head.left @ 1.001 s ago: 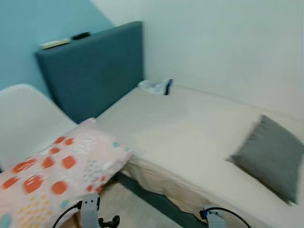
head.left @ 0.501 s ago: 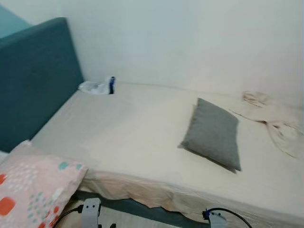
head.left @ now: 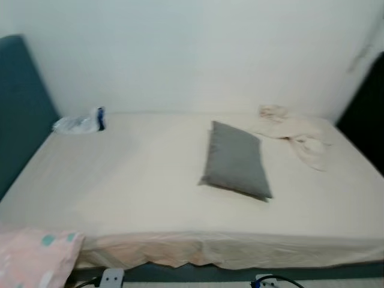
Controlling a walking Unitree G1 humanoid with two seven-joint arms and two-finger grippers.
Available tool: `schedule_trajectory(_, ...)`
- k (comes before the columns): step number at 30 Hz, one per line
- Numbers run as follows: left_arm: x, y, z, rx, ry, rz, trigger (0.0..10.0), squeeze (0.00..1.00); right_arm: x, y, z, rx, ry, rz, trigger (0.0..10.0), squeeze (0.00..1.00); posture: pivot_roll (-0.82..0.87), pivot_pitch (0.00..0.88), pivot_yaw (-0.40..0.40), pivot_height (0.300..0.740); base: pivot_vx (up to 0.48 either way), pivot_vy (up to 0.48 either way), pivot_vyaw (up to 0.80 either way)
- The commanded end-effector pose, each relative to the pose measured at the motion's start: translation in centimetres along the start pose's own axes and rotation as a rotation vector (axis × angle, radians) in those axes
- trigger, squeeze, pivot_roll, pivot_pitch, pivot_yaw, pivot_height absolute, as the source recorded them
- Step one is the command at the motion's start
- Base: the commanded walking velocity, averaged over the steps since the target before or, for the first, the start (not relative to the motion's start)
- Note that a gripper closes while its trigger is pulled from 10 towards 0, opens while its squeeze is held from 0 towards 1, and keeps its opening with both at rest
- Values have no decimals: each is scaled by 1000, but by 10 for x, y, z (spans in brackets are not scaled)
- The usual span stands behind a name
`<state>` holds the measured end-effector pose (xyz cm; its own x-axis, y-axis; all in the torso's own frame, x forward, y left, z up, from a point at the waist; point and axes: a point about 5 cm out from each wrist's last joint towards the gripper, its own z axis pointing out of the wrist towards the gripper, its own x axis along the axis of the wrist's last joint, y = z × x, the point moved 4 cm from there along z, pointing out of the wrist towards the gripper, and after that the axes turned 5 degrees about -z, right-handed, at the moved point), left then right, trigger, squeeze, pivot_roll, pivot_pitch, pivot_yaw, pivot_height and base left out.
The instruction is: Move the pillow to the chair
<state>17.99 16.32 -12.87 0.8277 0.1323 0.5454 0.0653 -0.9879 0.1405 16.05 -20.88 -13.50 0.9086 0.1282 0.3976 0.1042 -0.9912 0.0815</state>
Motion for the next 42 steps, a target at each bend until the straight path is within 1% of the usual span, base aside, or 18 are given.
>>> schedule_trajectory(1,-9,-7,-2,28,-32,10,10000,0,1,-6,1,20,-3,-24,10000,0,-65,0,8,740,0,0,-750)
schedule_trajectory(5,-8,-8,-2,34,-26,11,10000,0,3,-7,1,24,-1,-48,10000,0,-62,0,7,740,0,0,-750)
schedule_trajectory(7,-5,-10,-2,40,-15,1,10000,0,8,-8,1,24,25,-88,10000,0,-57,0,9,740,0,0,-594)
schedule_trajectory(12,1,-11,-1,32,0,-44,10000,0,13,-10,1,31,44,-133,10000,0,-45,0,4,740,0,0,0)
schedule_trajectory(18,11,-10,1,27,16,-45,10000,0,15,-14,2,42,54,-155,10000,0,-36,0,0,740,0,0,0)
schedule_trajectory(26,12,-10,1,20,12,-34,10000,0,23,-21,2,54,78,-186,10000,0,-29,0,7,740,0,-337,0)
schedule_trajectory(36,13,-5,2,10,18,-50,10000,0,27,-21,2,56,90,-192,10000,0,-30,0,5,740,0,-363,0)
schedule_trajectory(42,12,-2,2,-2,15,-38,10000,0,28,-22,2,61,89,-228,10000,0,-27,0,-2,740,0,-361,0)
